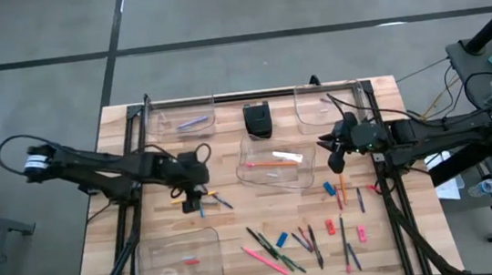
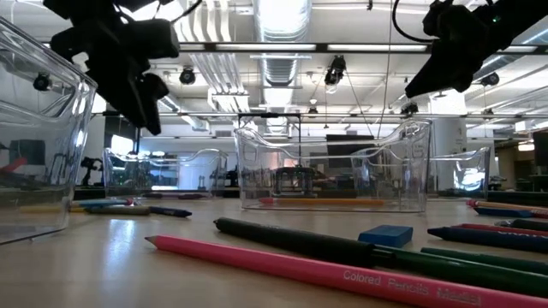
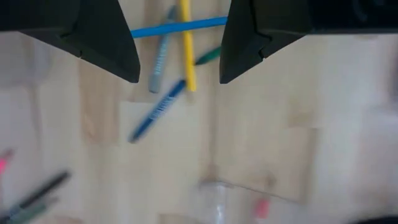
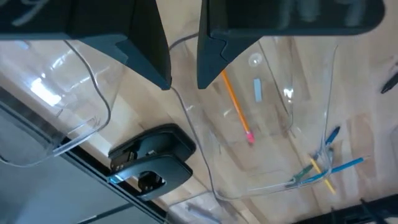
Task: Sort crayons/erasers/pens/pencils in bins
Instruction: Put the blue crayon into the top right transparent bin
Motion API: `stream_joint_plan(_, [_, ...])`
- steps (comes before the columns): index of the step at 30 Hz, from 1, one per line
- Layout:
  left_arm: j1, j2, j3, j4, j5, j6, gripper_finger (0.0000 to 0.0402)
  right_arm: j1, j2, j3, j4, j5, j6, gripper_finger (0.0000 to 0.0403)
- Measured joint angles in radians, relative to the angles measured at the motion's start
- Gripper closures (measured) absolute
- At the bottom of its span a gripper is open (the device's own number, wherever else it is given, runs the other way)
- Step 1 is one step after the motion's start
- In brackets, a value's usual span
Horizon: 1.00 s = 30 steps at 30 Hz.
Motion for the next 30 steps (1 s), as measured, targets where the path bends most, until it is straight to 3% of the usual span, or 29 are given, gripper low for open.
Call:
stream_joint_plan(15, [0.007, 0.309, 0.045, 0.141, 0.045, 0.128, 0.0195, 0.000, 0.005, -0.017, 0.003, -0.001, 0.001, 0.0335])
stream_joint_plan(30, [0.006, 0.454, 0.042, 0.289, 0.102, 0.156, 0.0195, 0.000, 0.005, -0.030, 0.003, -0.001, 0.004, 0.0335])
